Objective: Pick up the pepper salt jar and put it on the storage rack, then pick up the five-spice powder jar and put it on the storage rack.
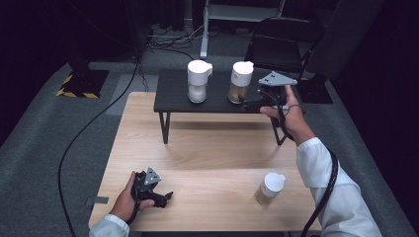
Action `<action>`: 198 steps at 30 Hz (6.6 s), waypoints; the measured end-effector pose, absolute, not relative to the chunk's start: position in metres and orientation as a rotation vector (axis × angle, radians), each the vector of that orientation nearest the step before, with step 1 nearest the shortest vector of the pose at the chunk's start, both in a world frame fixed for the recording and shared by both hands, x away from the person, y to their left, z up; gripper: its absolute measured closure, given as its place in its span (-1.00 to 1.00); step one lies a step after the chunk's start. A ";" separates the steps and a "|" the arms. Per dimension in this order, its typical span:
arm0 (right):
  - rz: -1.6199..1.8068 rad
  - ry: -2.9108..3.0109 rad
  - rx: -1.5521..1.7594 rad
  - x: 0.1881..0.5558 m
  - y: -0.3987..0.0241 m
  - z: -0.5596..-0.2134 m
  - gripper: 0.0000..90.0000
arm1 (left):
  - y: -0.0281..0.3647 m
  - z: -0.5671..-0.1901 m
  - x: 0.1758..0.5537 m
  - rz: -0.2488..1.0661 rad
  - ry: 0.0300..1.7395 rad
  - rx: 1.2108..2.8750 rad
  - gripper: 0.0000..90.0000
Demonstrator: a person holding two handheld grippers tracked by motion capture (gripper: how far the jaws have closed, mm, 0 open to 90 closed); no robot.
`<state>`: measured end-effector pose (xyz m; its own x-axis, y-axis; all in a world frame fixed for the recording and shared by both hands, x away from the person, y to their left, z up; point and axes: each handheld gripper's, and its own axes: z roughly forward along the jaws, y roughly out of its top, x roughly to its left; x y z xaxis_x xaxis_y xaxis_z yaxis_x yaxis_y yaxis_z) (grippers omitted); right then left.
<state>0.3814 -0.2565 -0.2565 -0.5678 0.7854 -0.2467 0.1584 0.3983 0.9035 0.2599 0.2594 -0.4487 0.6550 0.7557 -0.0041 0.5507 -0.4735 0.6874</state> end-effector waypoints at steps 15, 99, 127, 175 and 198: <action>1.152 1.967 0.718 0.346 -0.287 -0.281 -0.97 | 0.259 -0.449 0.260 0.396 1.008 2.201 -1.00; 0.871 2.118 1.000 0.274 -0.382 -0.424 -0.96 | 0.259 -0.449 0.260 0.396 1.008 2.201 -1.00; 0.879 2.257 1.062 0.258 -0.409 -0.448 -0.94 | 0.259 -0.449 0.260 0.396 1.008 2.201 -1.00; 1.009 2.393 1.072 0.268 -0.439 -0.450 -1.00 | 0.260 -0.449 0.262 0.386 1.001 2.200 -1.00; 1.057 2.384 1.037 0.264 -0.444 -0.450 -0.96 | 0.260 -0.449 0.262 0.387 1.002 2.199 -1.00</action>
